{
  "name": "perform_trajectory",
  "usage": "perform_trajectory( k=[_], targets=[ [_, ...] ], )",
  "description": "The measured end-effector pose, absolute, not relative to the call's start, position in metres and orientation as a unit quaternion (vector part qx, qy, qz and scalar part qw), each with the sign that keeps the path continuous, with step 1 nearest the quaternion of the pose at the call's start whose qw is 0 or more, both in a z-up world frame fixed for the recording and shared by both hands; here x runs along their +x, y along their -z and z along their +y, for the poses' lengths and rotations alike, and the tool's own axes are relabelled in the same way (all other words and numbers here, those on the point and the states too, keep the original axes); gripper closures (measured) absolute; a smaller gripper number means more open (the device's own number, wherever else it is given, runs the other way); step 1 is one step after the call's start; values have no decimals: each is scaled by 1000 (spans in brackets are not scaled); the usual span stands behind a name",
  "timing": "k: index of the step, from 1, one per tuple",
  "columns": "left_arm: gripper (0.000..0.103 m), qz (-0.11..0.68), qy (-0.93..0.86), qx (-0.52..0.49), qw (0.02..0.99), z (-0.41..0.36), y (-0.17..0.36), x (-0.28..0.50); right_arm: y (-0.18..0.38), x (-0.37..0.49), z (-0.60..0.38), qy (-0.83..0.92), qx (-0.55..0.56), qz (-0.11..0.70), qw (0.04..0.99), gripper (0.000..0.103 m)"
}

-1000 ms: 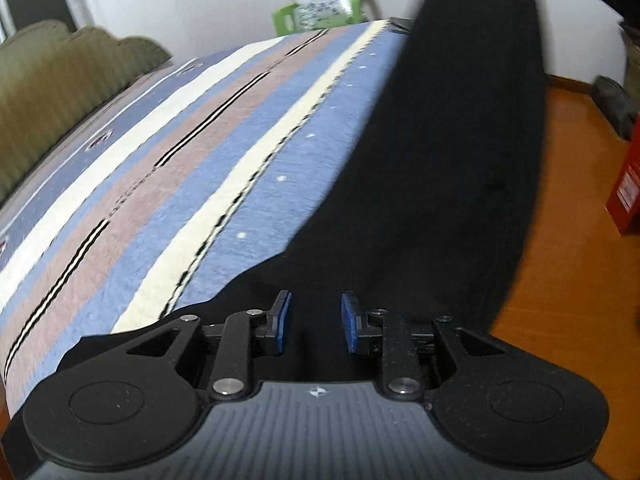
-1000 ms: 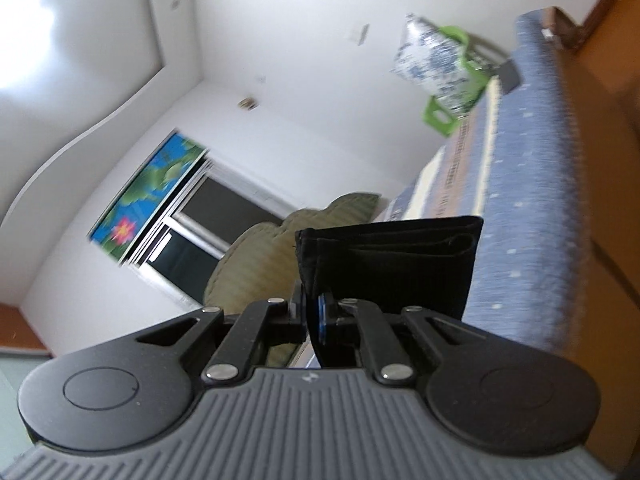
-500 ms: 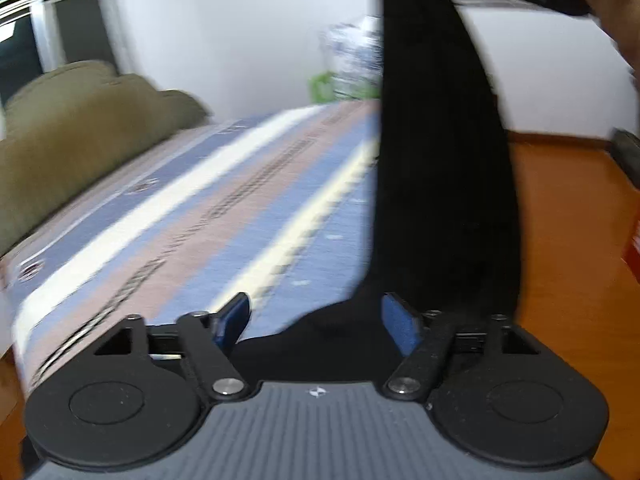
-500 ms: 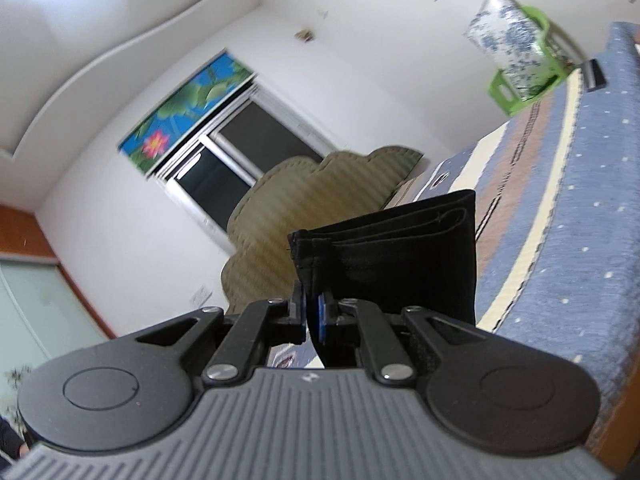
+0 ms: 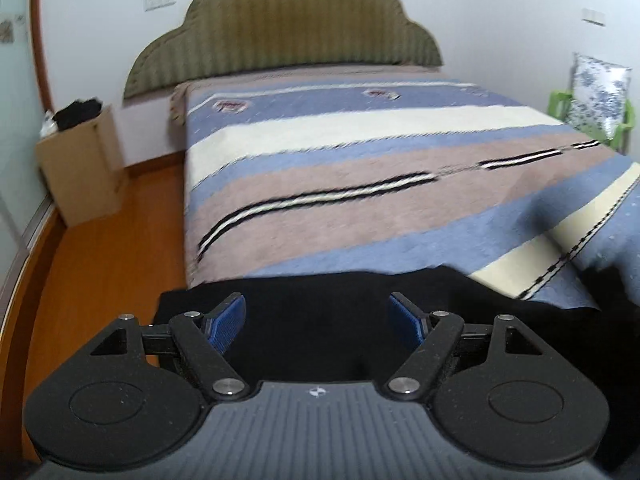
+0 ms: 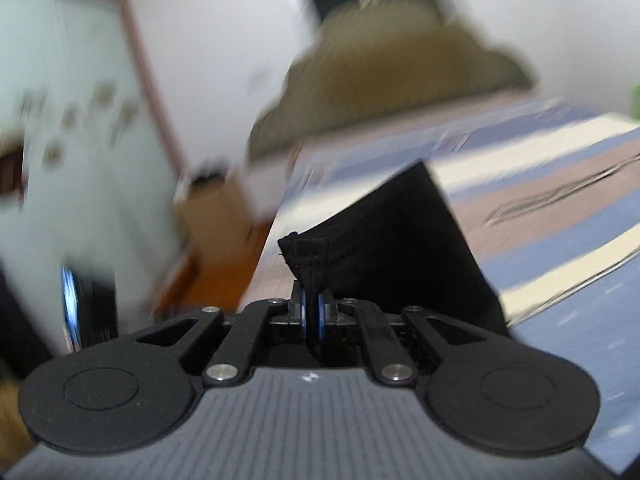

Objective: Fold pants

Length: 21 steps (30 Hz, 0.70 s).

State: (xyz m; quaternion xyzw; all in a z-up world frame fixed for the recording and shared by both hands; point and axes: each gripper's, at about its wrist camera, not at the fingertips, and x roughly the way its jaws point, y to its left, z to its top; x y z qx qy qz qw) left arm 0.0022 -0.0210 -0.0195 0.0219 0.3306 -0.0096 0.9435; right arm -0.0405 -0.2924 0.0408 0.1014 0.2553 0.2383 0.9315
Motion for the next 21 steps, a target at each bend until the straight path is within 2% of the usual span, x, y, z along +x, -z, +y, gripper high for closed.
perform_trajectory(
  k=[5,8,9,10,12,15,17,21],
  targets=[
    [25,358,17,12,934,-6,27,2,49,-15,-215,-255,26,408,876,95],
    [25,356,28,4,934,-9,29,5,61,-27,-211,-254,17,423,870,93],
    [25,355,40,3,934,-11,27,4,59,-30,-213,-254,22,427,868,88],
    [25,353,49,5,934,-13,27,2,56,-33,-217,-255,26,427,867,78],
    [25,348,64,15,935,-22,27,0,44,-43,-228,-255,39,418,871,64],
    [25,347,75,26,934,-33,27,0,16,-66,-259,-243,64,372,894,63],
    [25,353,82,25,932,-40,27,1,-2,-88,-292,-179,89,335,921,57],
    [25,359,105,31,927,-58,26,2,-10,-131,-359,-45,195,280,939,38]
  ],
)
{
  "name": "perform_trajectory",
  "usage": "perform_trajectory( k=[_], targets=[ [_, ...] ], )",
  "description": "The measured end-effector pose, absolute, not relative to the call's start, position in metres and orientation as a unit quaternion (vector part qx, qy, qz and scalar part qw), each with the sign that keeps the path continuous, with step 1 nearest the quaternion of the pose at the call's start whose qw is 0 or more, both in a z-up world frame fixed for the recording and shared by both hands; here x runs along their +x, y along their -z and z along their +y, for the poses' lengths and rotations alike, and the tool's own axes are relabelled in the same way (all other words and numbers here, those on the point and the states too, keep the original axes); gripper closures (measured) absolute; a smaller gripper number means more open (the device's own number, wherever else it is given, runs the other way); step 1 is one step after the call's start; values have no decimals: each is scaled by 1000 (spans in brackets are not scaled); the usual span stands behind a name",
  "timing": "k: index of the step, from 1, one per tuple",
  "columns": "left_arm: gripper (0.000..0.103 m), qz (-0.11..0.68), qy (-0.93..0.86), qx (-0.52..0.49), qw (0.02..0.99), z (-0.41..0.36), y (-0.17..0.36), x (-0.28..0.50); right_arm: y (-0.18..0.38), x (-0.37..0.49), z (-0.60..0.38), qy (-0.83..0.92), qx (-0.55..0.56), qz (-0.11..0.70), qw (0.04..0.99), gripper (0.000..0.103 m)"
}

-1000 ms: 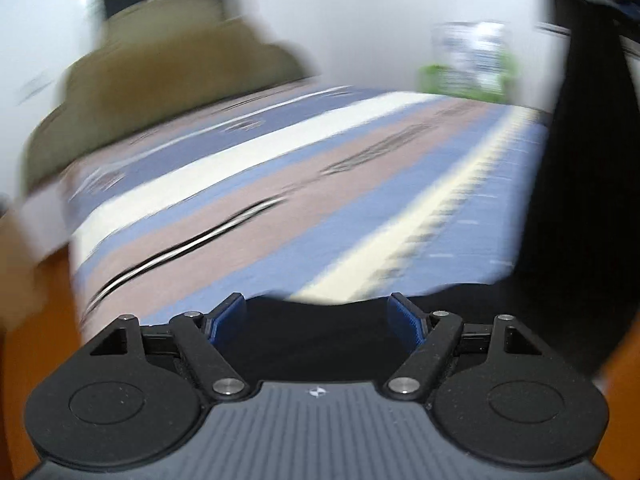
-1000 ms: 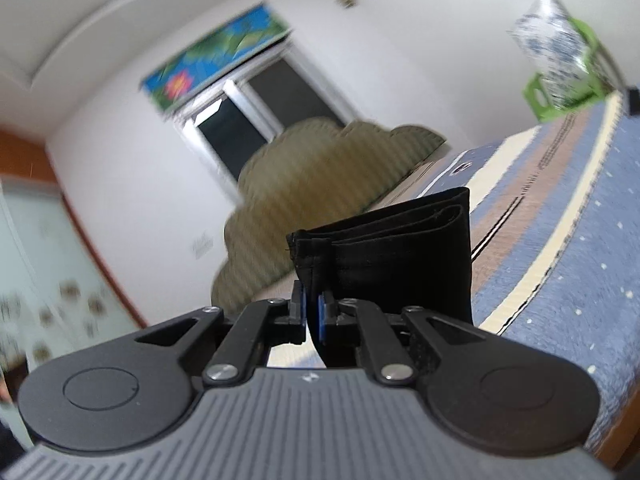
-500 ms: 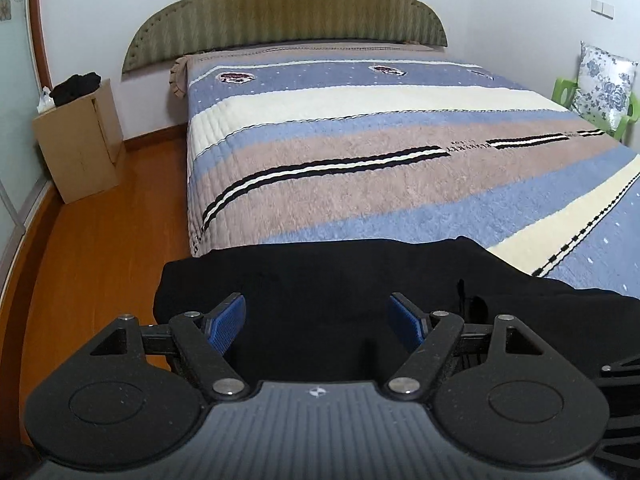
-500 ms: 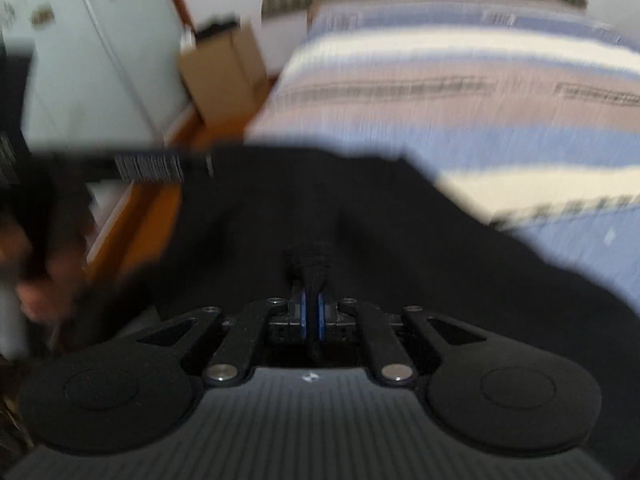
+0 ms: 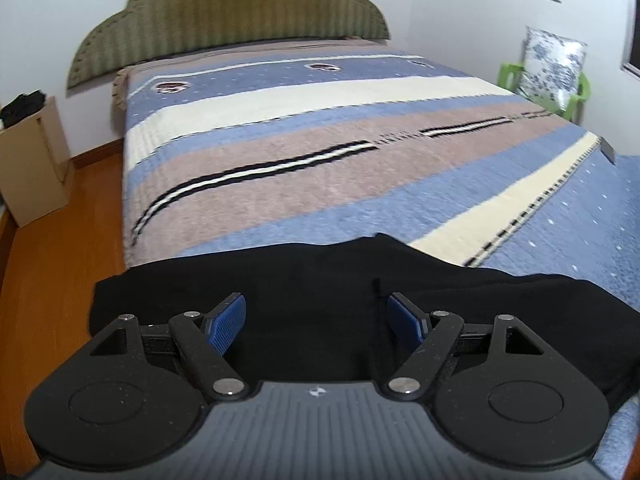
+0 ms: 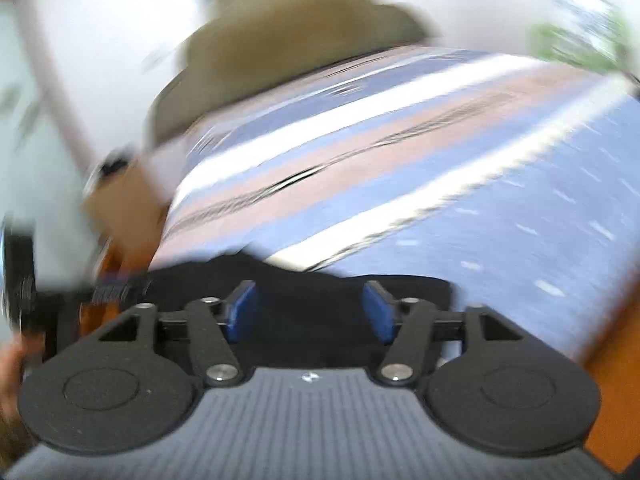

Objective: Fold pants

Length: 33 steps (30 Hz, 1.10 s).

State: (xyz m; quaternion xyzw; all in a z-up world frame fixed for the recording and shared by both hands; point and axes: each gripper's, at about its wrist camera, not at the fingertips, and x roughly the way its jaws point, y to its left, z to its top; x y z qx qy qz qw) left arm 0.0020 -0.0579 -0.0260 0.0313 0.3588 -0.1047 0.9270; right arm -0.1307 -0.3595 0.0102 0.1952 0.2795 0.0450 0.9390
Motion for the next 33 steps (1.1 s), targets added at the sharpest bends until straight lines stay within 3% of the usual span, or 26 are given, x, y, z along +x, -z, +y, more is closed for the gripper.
perform_trajectory(
  k=[3,7,12,17,23,29,31,33],
  targets=[
    [25,362,124,41,923,-75,25,1,5,-161,-394,-21,326,259,909,36],
    [25,357,157,64,919,-103,22,2,28,-183,-403,9,417,249,874,31],
    [21,345,195,100,913,-138,15,11,45,-194,-398,31,451,248,857,31],
    [21,347,211,100,908,-156,12,17,44,-167,-378,57,396,255,880,31],
    [21,355,223,99,903,-163,18,21,25,-149,-345,103,261,277,919,62],
    [21,364,227,90,899,-162,20,31,23,-145,-340,123,241,294,917,67],
    [21,367,227,80,898,-155,20,33,23,-140,-340,124,240,297,916,73],
    [21,367,223,72,900,-145,20,33,23,-139,-342,124,244,298,914,85]
  ],
)
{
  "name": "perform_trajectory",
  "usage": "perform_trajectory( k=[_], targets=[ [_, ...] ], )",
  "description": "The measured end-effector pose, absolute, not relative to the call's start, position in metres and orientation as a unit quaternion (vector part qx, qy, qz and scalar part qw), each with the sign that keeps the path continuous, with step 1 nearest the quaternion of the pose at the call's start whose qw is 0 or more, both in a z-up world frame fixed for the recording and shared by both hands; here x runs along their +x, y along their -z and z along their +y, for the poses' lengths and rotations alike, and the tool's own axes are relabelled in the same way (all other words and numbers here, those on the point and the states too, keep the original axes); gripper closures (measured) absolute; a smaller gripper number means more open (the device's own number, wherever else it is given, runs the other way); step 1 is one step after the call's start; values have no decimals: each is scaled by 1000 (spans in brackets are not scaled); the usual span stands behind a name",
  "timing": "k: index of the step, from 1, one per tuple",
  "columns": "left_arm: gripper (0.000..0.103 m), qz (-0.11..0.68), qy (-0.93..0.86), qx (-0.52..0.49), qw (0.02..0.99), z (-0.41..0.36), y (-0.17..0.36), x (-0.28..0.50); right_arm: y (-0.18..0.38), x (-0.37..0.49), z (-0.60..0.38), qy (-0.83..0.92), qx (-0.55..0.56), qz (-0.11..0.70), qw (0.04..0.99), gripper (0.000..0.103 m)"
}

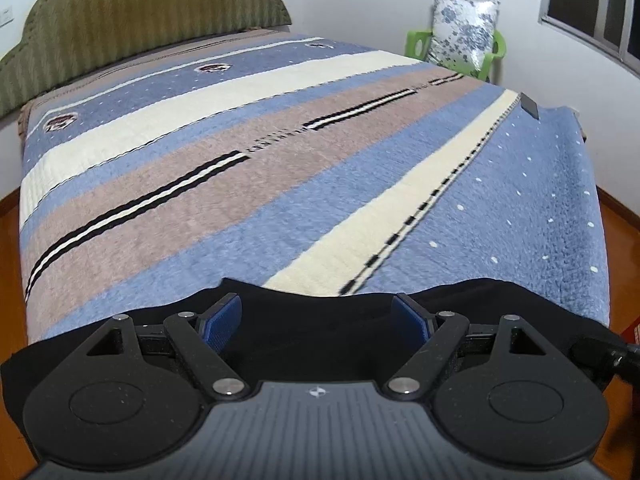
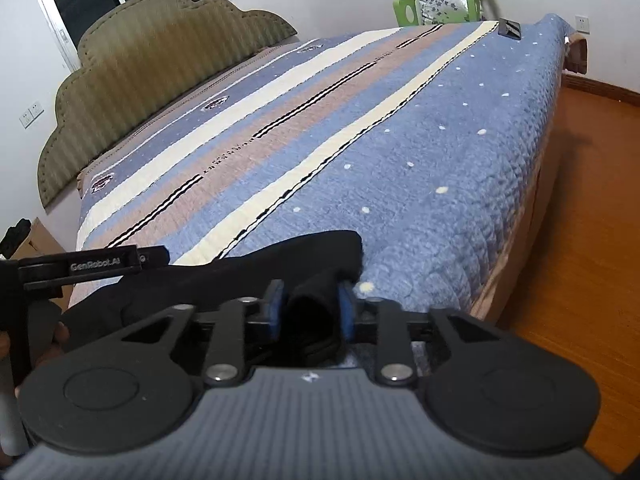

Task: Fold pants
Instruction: 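Grasp the trouser edge with the left gripper while the right gripper pinches the fold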

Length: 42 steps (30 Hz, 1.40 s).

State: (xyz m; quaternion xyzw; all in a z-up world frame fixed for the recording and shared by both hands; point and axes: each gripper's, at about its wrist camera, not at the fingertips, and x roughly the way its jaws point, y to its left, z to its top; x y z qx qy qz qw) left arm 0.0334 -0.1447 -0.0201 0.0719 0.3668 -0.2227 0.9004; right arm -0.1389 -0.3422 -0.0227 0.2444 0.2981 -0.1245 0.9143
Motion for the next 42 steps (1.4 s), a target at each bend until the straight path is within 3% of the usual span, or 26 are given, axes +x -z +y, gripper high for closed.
perform_trajectory(
  k=[11,17,23,32,40,42],
  targets=[
    [18,396,122,-18,910,-19,24,58,20,-140,-338,117,320,244,908,90],
    [18,390,152,-27,908,-27,18,54,14,-138,-343,101,354,219,904,90],
    [18,393,283,55,873,-121,-8,55,15,-146,-348,85,331,233,911,90],
    [18,408,318,233,823,-250,-39,36,10,-143,-278,50,67,237,968,90],
    [16,385,237,436,779,-326,-8,8,14,-138,-248,33,-35,217,975,90],
    [8,354,201,506,760,-342,8,-1,14,-138,-243,32,-46,215,975,90]
  ],
)
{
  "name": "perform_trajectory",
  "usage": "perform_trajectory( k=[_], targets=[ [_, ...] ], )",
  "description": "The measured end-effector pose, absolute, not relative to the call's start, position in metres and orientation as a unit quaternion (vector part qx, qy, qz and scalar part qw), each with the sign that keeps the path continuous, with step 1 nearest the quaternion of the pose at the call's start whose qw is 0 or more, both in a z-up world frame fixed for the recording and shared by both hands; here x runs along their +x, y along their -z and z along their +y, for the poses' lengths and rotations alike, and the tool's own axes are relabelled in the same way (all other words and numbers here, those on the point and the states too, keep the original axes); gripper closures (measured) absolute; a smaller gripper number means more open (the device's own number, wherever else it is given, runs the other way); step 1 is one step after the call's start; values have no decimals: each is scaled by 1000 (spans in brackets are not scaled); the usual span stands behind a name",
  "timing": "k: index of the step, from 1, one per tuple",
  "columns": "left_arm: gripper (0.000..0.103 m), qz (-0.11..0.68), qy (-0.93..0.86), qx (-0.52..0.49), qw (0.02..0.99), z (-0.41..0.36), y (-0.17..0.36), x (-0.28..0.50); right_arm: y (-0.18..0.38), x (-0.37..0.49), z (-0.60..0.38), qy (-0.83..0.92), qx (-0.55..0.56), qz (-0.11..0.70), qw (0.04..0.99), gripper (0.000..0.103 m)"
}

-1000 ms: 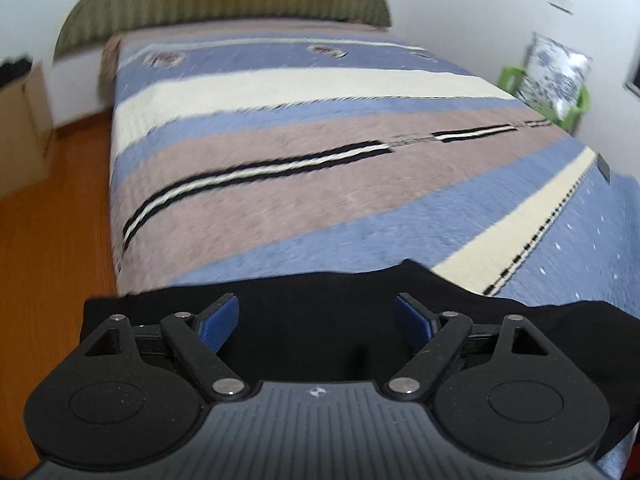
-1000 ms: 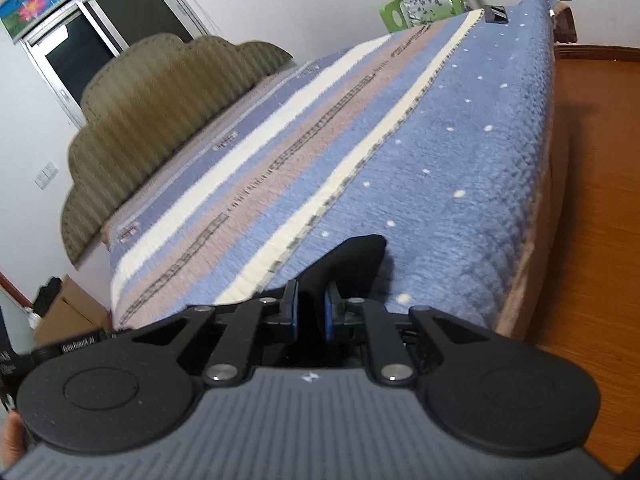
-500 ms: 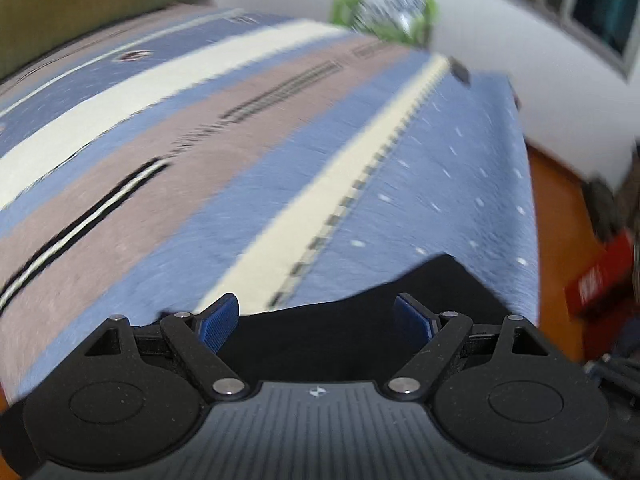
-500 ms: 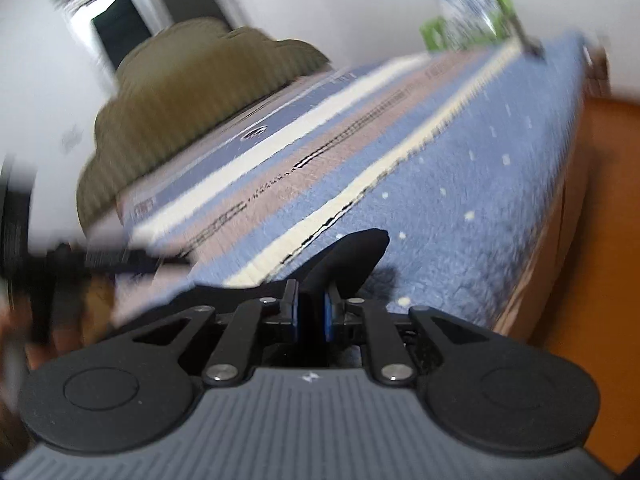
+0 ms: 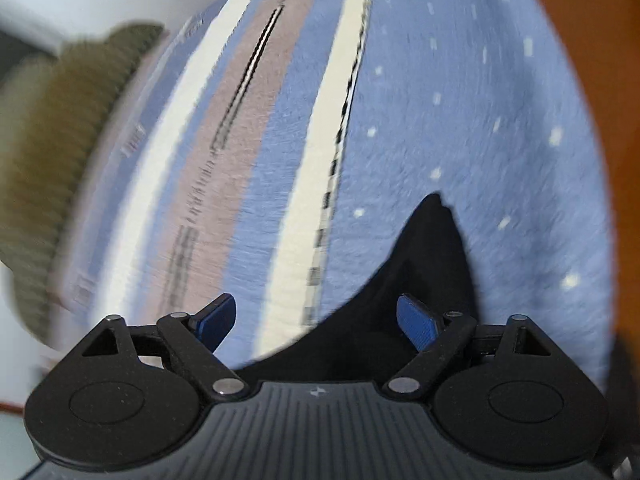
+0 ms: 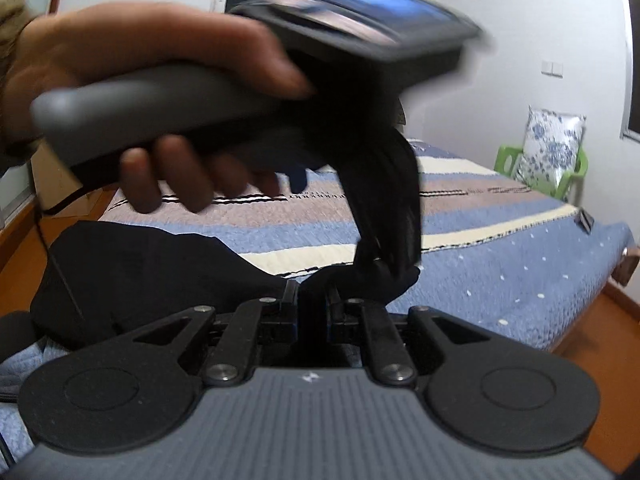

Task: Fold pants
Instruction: 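Grasp the trouser edge with the left gripper while the right gripper pinches the fold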

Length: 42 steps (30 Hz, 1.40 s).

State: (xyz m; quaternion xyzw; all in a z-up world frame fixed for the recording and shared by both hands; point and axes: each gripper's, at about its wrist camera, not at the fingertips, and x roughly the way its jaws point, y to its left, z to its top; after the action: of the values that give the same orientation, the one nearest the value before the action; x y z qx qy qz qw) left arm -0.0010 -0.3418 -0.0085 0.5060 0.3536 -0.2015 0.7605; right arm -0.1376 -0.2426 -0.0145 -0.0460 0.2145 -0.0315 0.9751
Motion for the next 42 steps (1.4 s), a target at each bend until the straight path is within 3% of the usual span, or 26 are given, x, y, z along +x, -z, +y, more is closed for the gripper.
perform_trajectory(
  k=[3,8,11,14,17,19,21,23,26,35,42],
  targets=[
    [4,335,168,552,745,-356,23,-5,16,-137,-238,26,-54,214,975,90],
    [4,348,206,417,814,-340,-29,1,18,-139,-232,15,-54,208,976,90],
    [4,405,227,372,804,-335,-42,9,17,-140,-234,11,-51,204,977,90],
    [4,465,248,378,761,-343,-23,8,16,-140,-236,9,-44,203,978,90],
    [5,471,228,411,746,-353,6,-1,16,-143,-233,8,-45,201,979,90],
    [20,461,209,435,744,-356,23,-3,17,-144,-230,5,-52,200,978,90],
    [56,479,195,443,732,-353,36,2,16,-147,-231,4,-55,200,978,90],
    [67,509,193,419,726,-346,40,12,16,-149,-232,5,-53,200,978,90],
    [95,548,191,346,738,-333,37,25,18,-150,-236,5,-45,203,978,90],
    [98,530,213,274,773,-327,-2,27,16,-163,-253,18,-27,180,983,91],
    [98,492,219,242,807,-347,-44,36,-2,-173,-317,19,98,136,986,92]
  ],
)
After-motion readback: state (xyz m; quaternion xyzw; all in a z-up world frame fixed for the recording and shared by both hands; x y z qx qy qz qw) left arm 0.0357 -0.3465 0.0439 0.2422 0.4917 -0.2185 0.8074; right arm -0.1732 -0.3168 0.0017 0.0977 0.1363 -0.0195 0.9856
